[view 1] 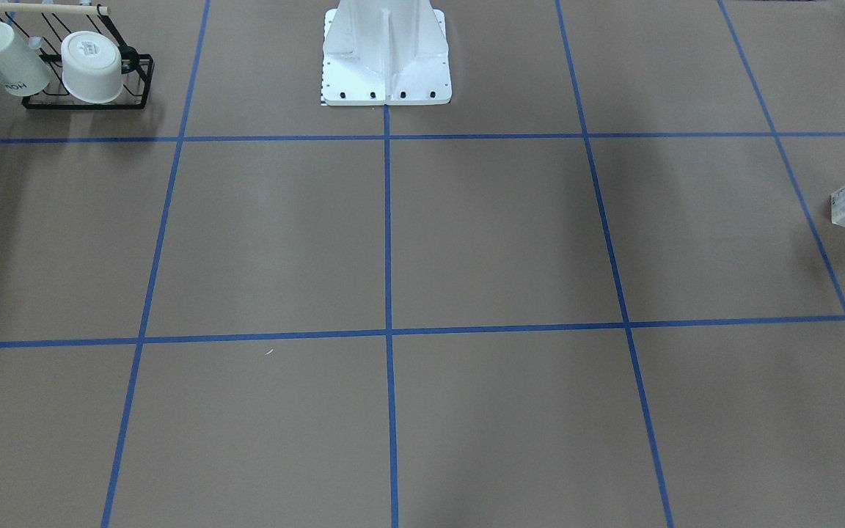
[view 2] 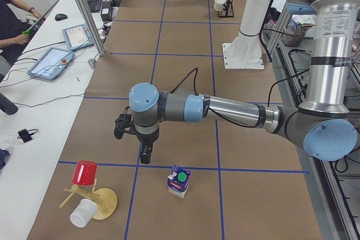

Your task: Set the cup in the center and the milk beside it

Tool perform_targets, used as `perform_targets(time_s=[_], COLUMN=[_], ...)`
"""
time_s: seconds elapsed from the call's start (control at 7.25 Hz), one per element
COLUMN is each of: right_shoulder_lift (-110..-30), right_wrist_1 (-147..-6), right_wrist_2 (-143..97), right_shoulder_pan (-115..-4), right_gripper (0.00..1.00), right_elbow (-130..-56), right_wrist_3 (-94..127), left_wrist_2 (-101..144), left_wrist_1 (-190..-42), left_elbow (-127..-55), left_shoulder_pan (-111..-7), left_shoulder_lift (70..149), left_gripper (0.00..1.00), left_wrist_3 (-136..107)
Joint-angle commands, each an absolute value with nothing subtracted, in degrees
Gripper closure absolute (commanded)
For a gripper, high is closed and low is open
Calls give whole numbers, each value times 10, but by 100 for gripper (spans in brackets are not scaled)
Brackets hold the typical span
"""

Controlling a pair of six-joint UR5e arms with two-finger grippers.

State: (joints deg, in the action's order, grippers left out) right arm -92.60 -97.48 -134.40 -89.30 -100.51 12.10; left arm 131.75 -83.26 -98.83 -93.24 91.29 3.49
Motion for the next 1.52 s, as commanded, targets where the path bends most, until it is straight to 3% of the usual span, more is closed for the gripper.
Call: perform_targets(time_s=[0.0,0.41,0.97,1.38], right_shoulder_lift=[-929,-944,-942,-923], right_wrist_1=[-966,-883,-878,-873], right_wrist_2=[-1346,-1360,-1289,-1323], right_shoulder_pan=[-893,-893,-903,-903], right_gripper=[0,0,0,0], right_elbow=[-976,-954,-948,-875], right_wrist_3=[120,124,93,-7], left_wrist_2=[1317,1317,1297,1303], left_wrist_1=[-831,-850,-895,-904], left_elbow=[-984,-953,-947,-952], left_shoulder_pan=[-932,-931,-932,-932], left_shoulder_lift=[928,922,907,902], left_gripper=[1,1,1,1], left_wrist_3=[36,40,38,34])
